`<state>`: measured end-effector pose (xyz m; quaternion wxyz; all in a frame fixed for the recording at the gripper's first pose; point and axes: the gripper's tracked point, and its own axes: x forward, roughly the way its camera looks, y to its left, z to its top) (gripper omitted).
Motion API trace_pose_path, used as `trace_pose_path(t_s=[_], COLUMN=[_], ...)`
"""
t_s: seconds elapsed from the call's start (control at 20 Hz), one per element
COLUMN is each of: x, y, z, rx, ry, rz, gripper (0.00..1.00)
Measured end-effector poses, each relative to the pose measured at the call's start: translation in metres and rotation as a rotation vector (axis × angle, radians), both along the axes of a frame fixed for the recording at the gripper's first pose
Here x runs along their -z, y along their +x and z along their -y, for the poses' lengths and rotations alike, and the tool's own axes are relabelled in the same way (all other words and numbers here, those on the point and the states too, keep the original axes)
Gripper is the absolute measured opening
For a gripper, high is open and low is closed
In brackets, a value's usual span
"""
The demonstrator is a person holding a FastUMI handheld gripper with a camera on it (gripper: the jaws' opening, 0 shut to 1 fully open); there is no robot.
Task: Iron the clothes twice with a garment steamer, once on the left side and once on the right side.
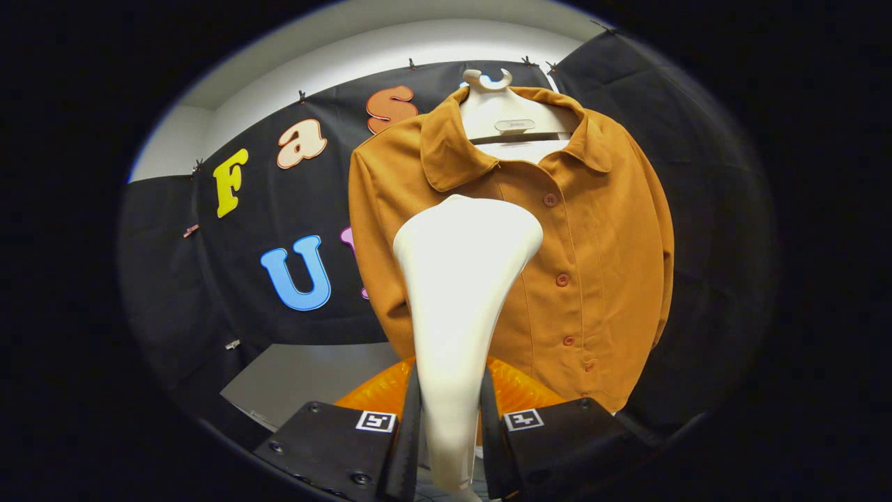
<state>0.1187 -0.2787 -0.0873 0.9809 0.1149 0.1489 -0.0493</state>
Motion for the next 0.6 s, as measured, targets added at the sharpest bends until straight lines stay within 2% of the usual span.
trace_pose_path(t_s=[0.3,0.6], x=[0.021,0.057], y=[0.021,0.024], z=[0.014,0.023], rx=[-0.055,-0.062], ry=[0.058,0.109], rz=[-0.047,-0.131], gripper=[0.42,0.42])
